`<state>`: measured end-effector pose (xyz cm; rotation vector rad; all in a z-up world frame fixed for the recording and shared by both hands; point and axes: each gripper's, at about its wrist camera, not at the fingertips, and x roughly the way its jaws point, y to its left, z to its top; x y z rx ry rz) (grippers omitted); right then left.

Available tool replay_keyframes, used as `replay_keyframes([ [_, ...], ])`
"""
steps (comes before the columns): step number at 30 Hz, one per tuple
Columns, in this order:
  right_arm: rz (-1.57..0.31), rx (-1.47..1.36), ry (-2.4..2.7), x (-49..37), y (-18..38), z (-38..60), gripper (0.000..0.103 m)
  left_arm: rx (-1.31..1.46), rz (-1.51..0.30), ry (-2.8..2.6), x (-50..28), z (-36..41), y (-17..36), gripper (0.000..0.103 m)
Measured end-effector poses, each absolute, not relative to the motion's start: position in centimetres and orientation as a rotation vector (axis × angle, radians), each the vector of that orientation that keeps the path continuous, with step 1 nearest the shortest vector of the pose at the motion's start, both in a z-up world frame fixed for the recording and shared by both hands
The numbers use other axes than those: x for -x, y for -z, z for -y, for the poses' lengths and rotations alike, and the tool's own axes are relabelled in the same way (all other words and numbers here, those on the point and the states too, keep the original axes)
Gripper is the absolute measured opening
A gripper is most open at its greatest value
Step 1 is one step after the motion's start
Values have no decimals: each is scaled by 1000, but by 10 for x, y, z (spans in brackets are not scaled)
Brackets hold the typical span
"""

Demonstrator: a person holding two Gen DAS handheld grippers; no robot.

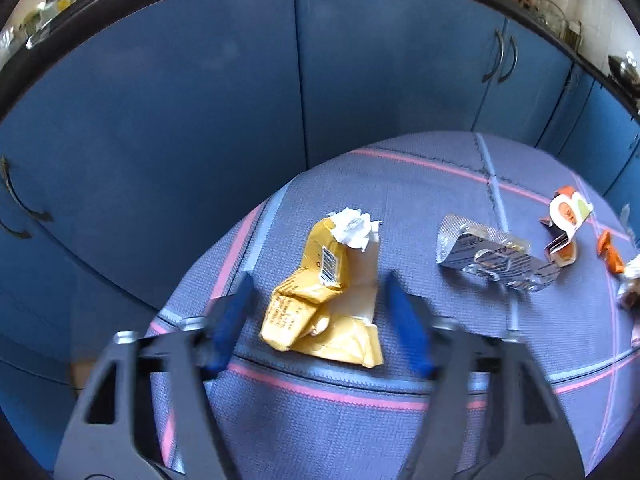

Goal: Collect trash
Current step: 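Grasp the yellow paper bag with the left tool while the right tool grasps the pink wrapper, then carry the pink wrapper and yellow bag over the bin and open both tools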

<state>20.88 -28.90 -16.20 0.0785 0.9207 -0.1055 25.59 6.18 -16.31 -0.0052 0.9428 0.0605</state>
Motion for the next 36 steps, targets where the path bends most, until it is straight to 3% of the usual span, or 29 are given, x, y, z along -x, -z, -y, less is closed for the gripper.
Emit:
replay_keyframes([
  [5, -880, -49, 83, -194, 147, 280, 21, 8, -912, -57, -237, -52, 153, 40],
  [23, -777, -52, 47, -111, 89, 294, 20, -60, -800, 142, -145, 32, 73, 40],
  [36, -694, -83, 82, -50, 61, 337, 20, -151, -751, 258, -91, 109, 44, 40],
])
